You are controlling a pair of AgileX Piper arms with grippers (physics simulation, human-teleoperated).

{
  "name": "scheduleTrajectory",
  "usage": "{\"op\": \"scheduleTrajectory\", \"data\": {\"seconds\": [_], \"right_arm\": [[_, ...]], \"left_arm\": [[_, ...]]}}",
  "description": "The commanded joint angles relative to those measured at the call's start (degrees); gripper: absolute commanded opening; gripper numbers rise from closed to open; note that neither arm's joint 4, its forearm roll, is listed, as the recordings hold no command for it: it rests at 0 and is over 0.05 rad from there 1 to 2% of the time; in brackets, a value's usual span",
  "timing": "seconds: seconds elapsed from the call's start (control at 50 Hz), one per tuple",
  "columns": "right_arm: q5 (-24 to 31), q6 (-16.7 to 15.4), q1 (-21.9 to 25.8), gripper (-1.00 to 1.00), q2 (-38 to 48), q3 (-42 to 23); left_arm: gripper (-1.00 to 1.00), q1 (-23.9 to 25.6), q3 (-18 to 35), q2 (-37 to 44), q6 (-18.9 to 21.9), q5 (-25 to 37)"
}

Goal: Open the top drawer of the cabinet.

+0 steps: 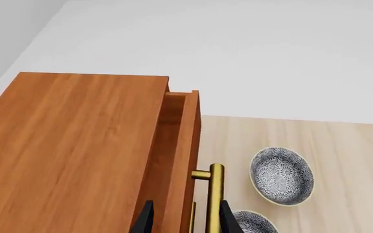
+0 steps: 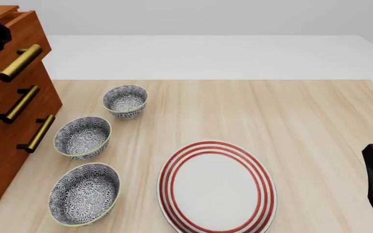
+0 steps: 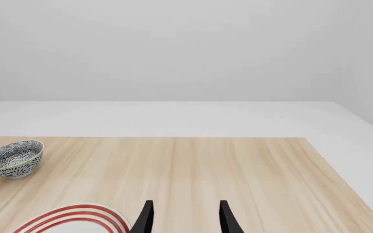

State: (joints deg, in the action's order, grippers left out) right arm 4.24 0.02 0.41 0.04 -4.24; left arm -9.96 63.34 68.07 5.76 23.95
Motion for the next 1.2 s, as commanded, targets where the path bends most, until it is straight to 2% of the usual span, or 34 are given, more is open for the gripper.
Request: {"op": "scheduleTrajectory", "data": {"seconds": [0.02,1.2], "right_arm": [[0.0,0.0,0.0,1.00,0.0,0.0],[0.0,0.0,0.0,1.00,0.0,0.0]], "left_arm": [[1.00,-0.2,-0.5,0.7,0.4,-0.7],[1.00,-0.4,-2.3,3.3,0.8,-3.0]]}}
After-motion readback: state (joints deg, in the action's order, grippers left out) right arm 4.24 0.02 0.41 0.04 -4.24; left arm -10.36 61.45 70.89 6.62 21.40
